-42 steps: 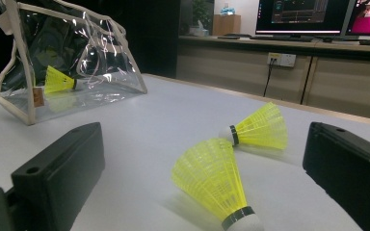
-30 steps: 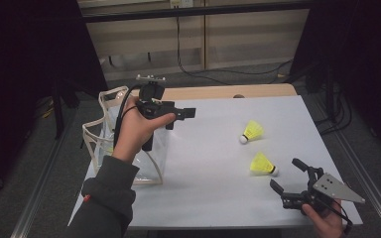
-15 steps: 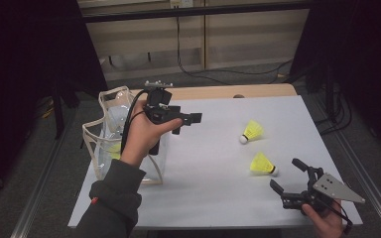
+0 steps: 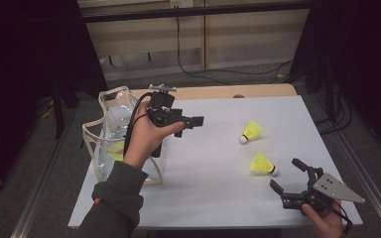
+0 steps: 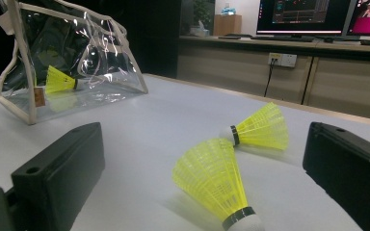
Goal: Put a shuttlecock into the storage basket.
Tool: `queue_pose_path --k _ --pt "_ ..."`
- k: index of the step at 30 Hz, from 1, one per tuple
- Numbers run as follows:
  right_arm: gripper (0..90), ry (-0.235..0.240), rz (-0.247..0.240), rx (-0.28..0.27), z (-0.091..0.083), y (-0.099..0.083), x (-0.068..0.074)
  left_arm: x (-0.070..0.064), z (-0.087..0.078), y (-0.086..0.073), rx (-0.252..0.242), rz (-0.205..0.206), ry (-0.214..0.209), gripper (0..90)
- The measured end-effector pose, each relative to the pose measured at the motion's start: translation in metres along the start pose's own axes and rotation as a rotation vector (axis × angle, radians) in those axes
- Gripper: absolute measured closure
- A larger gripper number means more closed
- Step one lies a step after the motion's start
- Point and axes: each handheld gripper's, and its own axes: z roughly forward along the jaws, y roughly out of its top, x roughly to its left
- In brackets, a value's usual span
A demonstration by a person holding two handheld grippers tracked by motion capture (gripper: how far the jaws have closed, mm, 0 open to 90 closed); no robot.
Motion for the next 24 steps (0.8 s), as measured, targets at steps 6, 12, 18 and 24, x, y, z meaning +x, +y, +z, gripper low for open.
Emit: queue_pose_path --k 6,12,18,24 --pt "0.7 0.000 0.000 0.001 0.000 0.000 0.000 0.000 0.003 -0.003 0.008 -0.001 -0.010 11.8" --pt "0.8 0.000 0.000 0.002 0.000 0.000 0.000 0.000 0.007 -0.006 0.007 0.002 -0.010 11.2" --pt "0.8 0.000 0.000 0.002 0.000 0.000 0.000 0.000 0.010 -0.010 0.012 -0.004 -0.018 10.9" --pt "0.8 0.000 0.001 0.001 0.000 0.000 0.000 0.002 0.012 -0.012 0.016 -0.005 -0.019 10.8"
